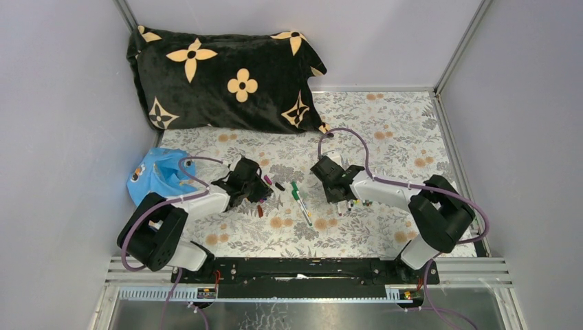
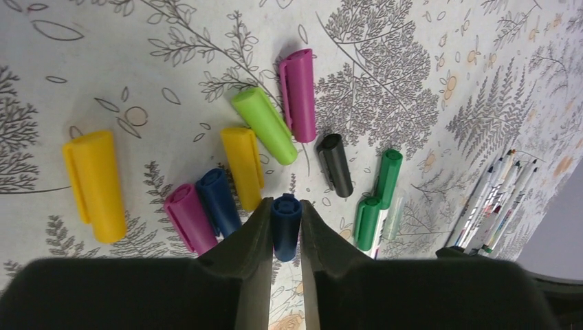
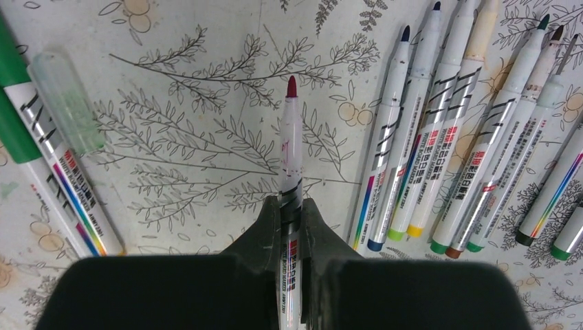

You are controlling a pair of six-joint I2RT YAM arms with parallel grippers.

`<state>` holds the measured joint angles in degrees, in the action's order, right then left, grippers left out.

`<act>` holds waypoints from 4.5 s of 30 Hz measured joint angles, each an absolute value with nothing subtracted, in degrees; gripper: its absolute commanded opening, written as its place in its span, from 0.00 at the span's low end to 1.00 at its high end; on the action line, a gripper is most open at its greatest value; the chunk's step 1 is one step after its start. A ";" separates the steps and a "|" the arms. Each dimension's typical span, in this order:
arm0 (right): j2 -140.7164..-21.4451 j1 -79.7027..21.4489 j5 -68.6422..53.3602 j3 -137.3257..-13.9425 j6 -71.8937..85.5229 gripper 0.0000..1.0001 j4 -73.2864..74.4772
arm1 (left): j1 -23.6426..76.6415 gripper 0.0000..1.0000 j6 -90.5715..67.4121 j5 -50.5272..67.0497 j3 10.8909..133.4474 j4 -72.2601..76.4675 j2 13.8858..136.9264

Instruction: Open the pen caps

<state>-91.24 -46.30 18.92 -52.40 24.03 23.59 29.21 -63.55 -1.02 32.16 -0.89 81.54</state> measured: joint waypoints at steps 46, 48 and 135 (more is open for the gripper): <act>-97.21 -54.37 13.58 -62.59 18.04 0.47 24.69 | 29.21 0.59 -65.04 -0.45 29.19 -3.53 64.86; -98.04 -54.57 12.84 -62.70 17.87 0.46 24.71 | 29.19 0.59 -65.30 -0.43 28.77 -3.62 63.96; -91.85 -62.67 8.84 -62.70 21.50 0.00 21.65 | 36.77 0.00 -73.36 -0.73 32.14 2.96 74.32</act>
<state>-91.85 -62.67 8.84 -62.70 21.50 21.65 36.77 -73.36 -0.73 32.14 2.96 74.32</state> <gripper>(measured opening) 0.034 0.126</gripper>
